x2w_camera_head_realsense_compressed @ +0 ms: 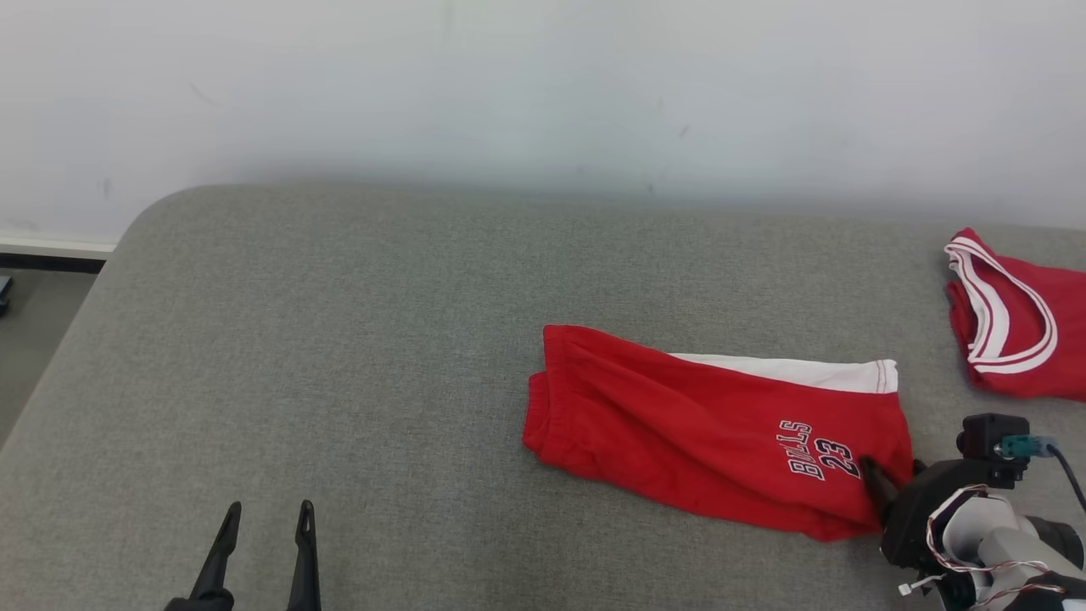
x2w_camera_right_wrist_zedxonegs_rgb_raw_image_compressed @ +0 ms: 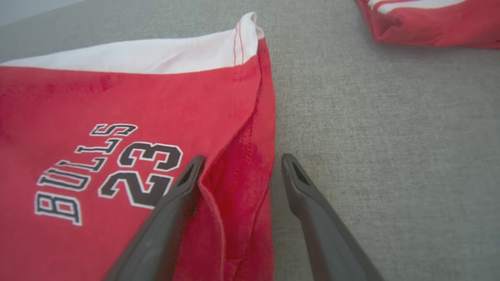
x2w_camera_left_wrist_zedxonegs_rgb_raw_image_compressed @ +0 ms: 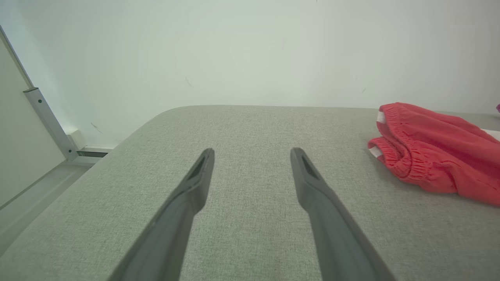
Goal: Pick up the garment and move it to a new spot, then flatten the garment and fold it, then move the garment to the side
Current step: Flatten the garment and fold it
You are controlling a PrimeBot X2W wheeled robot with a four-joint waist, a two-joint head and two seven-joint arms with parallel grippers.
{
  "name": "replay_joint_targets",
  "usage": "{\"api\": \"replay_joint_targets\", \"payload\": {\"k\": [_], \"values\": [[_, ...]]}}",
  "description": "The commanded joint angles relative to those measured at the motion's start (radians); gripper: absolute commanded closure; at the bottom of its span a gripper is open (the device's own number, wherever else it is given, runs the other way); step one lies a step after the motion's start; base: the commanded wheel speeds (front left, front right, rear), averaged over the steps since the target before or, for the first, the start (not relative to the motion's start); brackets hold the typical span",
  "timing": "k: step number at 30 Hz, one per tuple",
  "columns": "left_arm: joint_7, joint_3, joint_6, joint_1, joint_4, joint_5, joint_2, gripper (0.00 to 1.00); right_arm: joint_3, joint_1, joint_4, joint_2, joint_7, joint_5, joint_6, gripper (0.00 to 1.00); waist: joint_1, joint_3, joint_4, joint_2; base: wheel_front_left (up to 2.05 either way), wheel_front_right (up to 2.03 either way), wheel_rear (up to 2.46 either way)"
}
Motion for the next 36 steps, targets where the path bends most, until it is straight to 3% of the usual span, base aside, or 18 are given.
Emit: {"api": "replay_joint_targets", "payload": {"k": [1, 6, 7, 8, 12, 23, 28, 36], "values": [[-0.003, -0.003, -0.004, 0.004, 0.004, -0.009, -0.003, 0.00, 0.007, -0.007, 0.019, 0.014, 0.012, -0.011, -0.003, 0.00, -0.0001, 0.005, 0.009, 0.0000, 0.00, 0.00, 0.00], [-0.003, -0.014, -0.006, 0.002, -0.003, 0.012, -0.002, 0.00, 0.012, -0.001, 0.098, 0.048, 0.079, 0.013, -0.003, 0.00, -0.0001, -0.002, 0.018, 0.0000, 0.00, 0.00, 0.00], [-0.003, -0.015, -0.006, 0.001, -0.003, 0.015, 0.000, 0.00, 0.015, 0.000, 0.101, 0.052, 0.084, 0.013, -0.003, 0.69, -0.0001, -0.005, 0.020, 0.0000, 0.00, 0.00, 0.00], [-0.003, -0.017, -0.007, 0.000, -0.005, 0.018, 0.001, 0.00, 0.015, 0.000, 0.097, 0.054, 0.078, 0.018, -0.003, 1.00, -0.0001, -0.008, 0.021, 0.0000, 0.00, 0.00, 0.00], [-0.003, -0.022, -0.006, 0.005, -0.013, 0.030, 0.012, 0.00, 0.018, -0.005, 0.084, 0.049, 0.066, 0.030, -0.003, 1.00, -0.0001, -0.018, 0.017, 0.0000, 0.00, 0.00, 0.00], [-0.003, -0.024, -0.001, 0.023, -0.025, 0.043, 0.018, 0.00, 0.046, -0.027, 0.073, -0.071, -0.023, 0.001, -0.003, 1.00, -0.0001, -0.035, -0.012, 0.0000, 0.00, 0.00, 0.00], [-0.003, -0.012, 0.005, 0.029, -0.032, 0.038, 0.022, 0.00, 0.067, -0.052, -0.002, -0.093, -0.072, -0.011, -0.003, 1.00, -0.0001, -0.038, -0.031, 0.0000, 0.00, 0.00, 0.00], [-0.003, 0.003, 0.007, 0.039, -0.031, 0.026, 0.021, 0.00, 0.111, -0.059, -0.188, -0.069, -0.104, -0.005, -0.003, 1.00, -0.0001, -0.044, -0.046, 0.0000, 0.00, 0.00, 0.00]]}}
